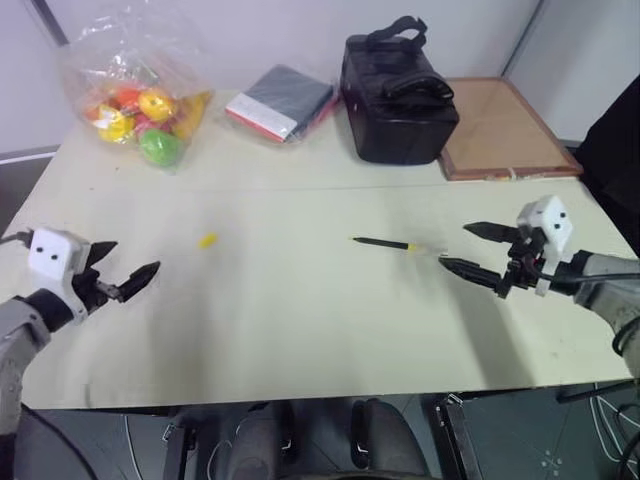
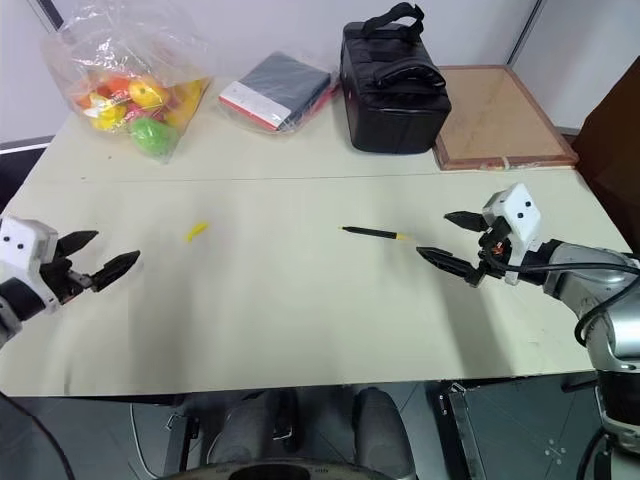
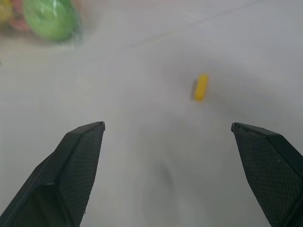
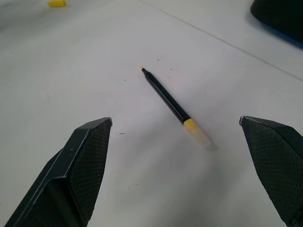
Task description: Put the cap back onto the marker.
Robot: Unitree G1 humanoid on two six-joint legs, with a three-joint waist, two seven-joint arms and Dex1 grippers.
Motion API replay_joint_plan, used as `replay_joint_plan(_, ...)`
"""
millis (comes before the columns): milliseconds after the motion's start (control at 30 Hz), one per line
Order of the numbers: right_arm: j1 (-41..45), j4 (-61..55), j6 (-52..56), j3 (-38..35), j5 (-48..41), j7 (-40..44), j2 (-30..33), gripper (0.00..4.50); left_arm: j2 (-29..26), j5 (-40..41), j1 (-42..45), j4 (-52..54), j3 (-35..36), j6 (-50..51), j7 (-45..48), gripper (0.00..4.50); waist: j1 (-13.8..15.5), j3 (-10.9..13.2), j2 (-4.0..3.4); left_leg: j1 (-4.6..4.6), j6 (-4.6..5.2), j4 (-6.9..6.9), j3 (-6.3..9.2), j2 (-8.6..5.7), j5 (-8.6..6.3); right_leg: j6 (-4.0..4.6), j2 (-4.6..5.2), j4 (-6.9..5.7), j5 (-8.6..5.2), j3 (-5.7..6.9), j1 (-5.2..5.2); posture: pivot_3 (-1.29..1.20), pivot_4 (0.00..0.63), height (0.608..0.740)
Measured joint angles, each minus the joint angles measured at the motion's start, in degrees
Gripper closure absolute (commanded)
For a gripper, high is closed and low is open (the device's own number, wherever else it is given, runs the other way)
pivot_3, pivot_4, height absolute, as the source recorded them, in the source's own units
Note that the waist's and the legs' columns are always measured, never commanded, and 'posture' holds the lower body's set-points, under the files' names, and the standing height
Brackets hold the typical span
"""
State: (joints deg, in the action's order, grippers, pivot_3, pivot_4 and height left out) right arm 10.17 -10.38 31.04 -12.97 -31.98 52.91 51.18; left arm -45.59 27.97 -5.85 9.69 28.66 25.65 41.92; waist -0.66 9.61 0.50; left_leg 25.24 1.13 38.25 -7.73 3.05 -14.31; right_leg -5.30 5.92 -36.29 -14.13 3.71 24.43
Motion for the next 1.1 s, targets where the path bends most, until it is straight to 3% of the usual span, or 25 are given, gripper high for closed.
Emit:
replay_joint_plan(800, -0.6, -0.8, 0.0, 2.4, 2.3, -0.1, -1.8, 0.00, -0.1, -1.3, 1.2, -1.2, 0.0, -3.6, 4.5, 0.02, 0.0, 0.0, 0.00, 0.01, 0.00, 0.00, -0.01, 0.00, 0.00, 0.01, 0.01, 0.00, 0.00, 0.01, 0.01, 0.00, 0.150, 0.740)
replay_joint_plan(1100, 0.3, -0.5, 0.0, 2.7, 2.6, 0.4, -1.8, 0.00, -4.0, -1.0, 6.8, -6.3, -1.2, -3.8, 9.6, 0.02, 0.1, 0.0, 0.00, 0.02, 0.00, 0.00, -0.01, -0.02, 0.00, 0.01, 0.01, 0.00, 0.00, 0.01, 0.02, 0.00, 0.150, 0.740)
